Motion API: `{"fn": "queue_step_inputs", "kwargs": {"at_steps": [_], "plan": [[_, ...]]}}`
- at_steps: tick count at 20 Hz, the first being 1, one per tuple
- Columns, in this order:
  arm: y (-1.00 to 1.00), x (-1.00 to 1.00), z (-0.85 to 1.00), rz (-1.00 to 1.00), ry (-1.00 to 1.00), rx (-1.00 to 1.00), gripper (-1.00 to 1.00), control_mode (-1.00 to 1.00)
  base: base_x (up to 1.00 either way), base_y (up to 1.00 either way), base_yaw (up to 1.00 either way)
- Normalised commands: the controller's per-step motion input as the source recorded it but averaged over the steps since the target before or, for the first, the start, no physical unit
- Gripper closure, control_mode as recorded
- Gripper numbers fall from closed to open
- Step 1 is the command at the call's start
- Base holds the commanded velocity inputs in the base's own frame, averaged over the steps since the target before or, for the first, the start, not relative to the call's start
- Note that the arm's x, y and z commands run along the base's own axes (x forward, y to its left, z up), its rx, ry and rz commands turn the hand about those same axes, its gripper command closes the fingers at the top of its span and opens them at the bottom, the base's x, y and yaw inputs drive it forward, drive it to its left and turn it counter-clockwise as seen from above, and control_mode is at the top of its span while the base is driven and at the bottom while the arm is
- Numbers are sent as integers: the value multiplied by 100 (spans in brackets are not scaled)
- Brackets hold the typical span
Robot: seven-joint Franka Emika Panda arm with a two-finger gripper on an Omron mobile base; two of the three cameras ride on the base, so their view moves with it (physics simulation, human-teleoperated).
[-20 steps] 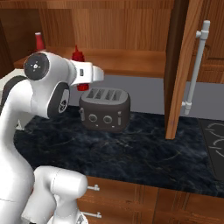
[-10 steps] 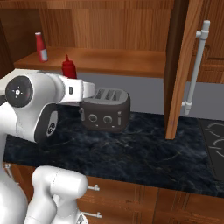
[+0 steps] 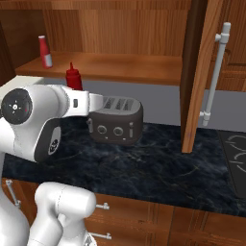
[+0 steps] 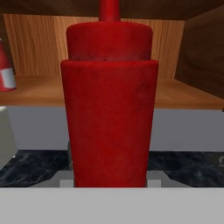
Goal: Move the ketchup and ketchup from the cabinet to the dining counter.
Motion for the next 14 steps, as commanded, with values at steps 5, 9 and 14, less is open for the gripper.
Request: {"fn": "queue_step_inputs", "kwargs": {"at_steps": [5, 9, 14], "plan": [[0, 0, 0, 0, 0, 0, 100, -100, 0, 0, 0], [0, 0, 0, 0, 0, 0, 100, -100, 0, 0, 0], [0, 0, 0, 0, 0, 0, 100, -100, 0, 0, 0]]}}
